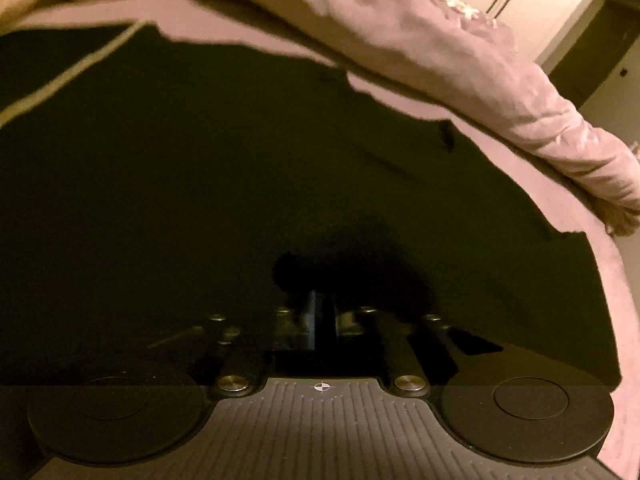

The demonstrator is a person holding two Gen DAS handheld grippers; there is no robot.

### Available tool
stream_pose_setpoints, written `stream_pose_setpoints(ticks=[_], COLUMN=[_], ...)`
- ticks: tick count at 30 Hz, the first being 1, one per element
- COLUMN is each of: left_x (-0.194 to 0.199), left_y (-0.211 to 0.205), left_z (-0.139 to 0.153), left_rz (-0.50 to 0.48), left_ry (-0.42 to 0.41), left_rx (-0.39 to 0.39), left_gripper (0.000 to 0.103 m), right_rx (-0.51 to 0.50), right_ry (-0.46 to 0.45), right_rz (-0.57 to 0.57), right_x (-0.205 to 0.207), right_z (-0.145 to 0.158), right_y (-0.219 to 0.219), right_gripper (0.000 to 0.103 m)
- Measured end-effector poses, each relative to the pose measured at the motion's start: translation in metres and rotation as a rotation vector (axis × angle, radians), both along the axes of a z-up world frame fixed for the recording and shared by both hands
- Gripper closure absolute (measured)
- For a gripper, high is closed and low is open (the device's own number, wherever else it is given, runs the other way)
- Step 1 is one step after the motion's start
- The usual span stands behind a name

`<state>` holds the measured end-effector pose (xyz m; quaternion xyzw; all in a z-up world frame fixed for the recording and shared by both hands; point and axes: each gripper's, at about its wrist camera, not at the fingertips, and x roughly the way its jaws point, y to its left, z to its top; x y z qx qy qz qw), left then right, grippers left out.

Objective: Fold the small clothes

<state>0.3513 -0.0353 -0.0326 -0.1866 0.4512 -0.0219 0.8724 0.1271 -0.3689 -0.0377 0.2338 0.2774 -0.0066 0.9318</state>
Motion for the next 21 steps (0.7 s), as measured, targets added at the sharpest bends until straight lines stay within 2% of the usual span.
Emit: stream_pose_setpoints(ticks=[2,7,10,11,13,16,17,18,19,20,21], left_x=[0.001,0.0,0.004,0.004,0.009,0.012,0.014,0.014,0.015,0.013,0.012], left_y=[0.005,0.013,0.016,0.017,0.024,0.045,0.05,0.053,0.054,0.054,0.053], left_z=[0.016,0.067,0.089,0.093,0.098,0.087,0.076,0.067,0.055,0.045,0.035], left_rz=[-0.005,-0.027,-0.039,-0.039,-0.021,0.017,0.025,0.023,0.011,0.004,0.006], left_ry=[-0.057,-0.218,-0.285,-0.305,-0.334,-0.275,-0.239,-0.205,-0.169,-0.142,-0.12], left_rx=[0.0,0.064,0.128,0.164,0.226,0.193,0.179,0.159,0.136,0.113,0.091], left_gripper=[0.097,0.097,0.098,0.102,0.102,0.099,0.09,0.073,0.062,0.042,0.029], right_rx=[-0.006,-0.025,-0.035,-0.036,-0.036,-0.04,-0.043,-0.046,-0.049,-0.053,-0.056], right_ry=[0.001,0.003,0.004,0.004,0.004,0.004,0.003,0.002,0.002,0.002,0.002], right_rz=[0.0,0.0,-0.001,-0.001,-0.001,-0.001,0.0,0.0,0.0,0.0,0.001], right_x=[0.0,0.001,0.002,0.002,0.003,0.004,0.004,0.004,0.004,0.004,0.005], right_z=[0.0,0.0,0.0,0.0,0.0,-0.001,-0.001,-0.001,-0.001,-0.001,-0.001], right_y=[0.001,0.006,0.008,0.009,0.009,0.009,0.01,0.01,0.011,0.012,0.013], right_gripper=[0.08,0.08,0.08,0.08,0.08,0.08,0.08,0.08,0.08,0.08,0.08])
